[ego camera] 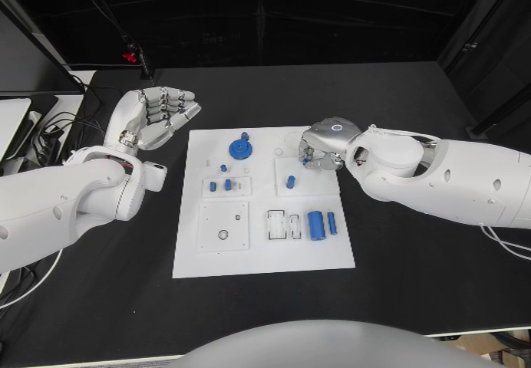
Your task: Assemble the parts on the task board
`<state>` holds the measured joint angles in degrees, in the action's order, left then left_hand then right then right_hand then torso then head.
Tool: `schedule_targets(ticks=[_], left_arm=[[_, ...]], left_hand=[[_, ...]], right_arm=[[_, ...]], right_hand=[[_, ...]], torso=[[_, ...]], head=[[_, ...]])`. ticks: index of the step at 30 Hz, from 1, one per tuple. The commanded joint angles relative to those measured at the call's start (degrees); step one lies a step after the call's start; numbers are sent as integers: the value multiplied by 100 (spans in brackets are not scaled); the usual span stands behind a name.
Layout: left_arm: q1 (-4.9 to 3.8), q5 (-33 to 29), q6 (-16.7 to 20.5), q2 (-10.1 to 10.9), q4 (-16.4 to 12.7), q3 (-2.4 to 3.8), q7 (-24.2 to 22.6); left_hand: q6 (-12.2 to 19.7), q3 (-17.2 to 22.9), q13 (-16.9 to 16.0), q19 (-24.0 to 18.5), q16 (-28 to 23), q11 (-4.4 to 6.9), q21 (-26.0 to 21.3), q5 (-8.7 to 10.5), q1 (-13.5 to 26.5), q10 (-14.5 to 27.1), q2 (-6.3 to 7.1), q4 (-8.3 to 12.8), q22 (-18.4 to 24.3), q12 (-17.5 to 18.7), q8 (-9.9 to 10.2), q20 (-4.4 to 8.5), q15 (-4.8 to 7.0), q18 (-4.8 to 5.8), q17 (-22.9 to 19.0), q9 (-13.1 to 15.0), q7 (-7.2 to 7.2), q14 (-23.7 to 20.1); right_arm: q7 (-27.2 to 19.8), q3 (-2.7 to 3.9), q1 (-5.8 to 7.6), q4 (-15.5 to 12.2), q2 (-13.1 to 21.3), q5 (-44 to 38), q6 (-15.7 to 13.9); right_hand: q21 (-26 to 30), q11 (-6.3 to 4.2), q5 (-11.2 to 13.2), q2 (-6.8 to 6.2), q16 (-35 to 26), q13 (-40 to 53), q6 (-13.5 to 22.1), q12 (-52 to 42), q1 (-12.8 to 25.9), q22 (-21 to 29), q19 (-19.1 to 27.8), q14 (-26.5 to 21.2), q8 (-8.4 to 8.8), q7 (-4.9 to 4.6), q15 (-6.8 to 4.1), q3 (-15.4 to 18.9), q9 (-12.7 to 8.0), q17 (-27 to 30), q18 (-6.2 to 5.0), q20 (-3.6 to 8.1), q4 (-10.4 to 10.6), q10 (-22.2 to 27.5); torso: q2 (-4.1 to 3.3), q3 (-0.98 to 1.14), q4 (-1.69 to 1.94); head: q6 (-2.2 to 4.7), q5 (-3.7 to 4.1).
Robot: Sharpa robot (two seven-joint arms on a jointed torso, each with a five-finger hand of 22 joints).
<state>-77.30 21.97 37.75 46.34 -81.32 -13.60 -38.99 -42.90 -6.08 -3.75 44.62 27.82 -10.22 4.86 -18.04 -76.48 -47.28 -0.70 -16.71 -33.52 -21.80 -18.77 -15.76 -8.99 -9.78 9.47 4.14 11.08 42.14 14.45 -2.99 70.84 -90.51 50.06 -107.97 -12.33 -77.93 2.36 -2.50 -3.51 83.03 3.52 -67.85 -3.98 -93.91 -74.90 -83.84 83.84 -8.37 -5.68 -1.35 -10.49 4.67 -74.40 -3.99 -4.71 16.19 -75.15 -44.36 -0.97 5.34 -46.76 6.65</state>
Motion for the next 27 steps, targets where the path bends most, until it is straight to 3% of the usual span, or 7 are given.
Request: schedule_targets(ticks=[1,14,27], left_arm=[[-8,-18,-42,-6,-3,5,-324],[-8,-18,-43,-4,-2,5,-323],[-8,-18,-37,5,-5,5,-322]], left_hand=[[35,-44,-3,41,19,16,-30,-35,-16,24,-61,2,5,-33,-36,1,-1,-63,-10,-5,145,26],[35,-44,-3,41,19,16,-30,-35,-16,24,-61,2,5,-33,-36,1,-1,-63,-10,-5,145,26],[35,-44,-3,41,19,16,-30,-35,-16,24,-61,2,5,-33,-36,1,-1,-63,-10,-5,145,26]], right_arm=[[-72,7,16,-33,19,-37,-350],[-143,9,16,-140,118,-37,-556],[-111,11,18,-312,268,-33,-579]], right_hand=[[-28,-3,-19,-4,38,-1,-63,11,-50,-773,-11,354,-20,-2,-37,-39,55,-9,75,20,-5,-35],[-38,-2,-19,-6,36,-1,-72,13,-47,-779,-17,353,-23,-2,-38,-43,57,-2,78,22,2,-42],[-39,0,-18,-11,37,-2,-77,19,-33,-780,-18,353,-21,-1,-39,-45,58,-6,78,24,16,-45]], torso=[[-1,0,-1],[4,-3,0],[7,-4,-5]], head=[[3,-10],[11,6],[27,4]])
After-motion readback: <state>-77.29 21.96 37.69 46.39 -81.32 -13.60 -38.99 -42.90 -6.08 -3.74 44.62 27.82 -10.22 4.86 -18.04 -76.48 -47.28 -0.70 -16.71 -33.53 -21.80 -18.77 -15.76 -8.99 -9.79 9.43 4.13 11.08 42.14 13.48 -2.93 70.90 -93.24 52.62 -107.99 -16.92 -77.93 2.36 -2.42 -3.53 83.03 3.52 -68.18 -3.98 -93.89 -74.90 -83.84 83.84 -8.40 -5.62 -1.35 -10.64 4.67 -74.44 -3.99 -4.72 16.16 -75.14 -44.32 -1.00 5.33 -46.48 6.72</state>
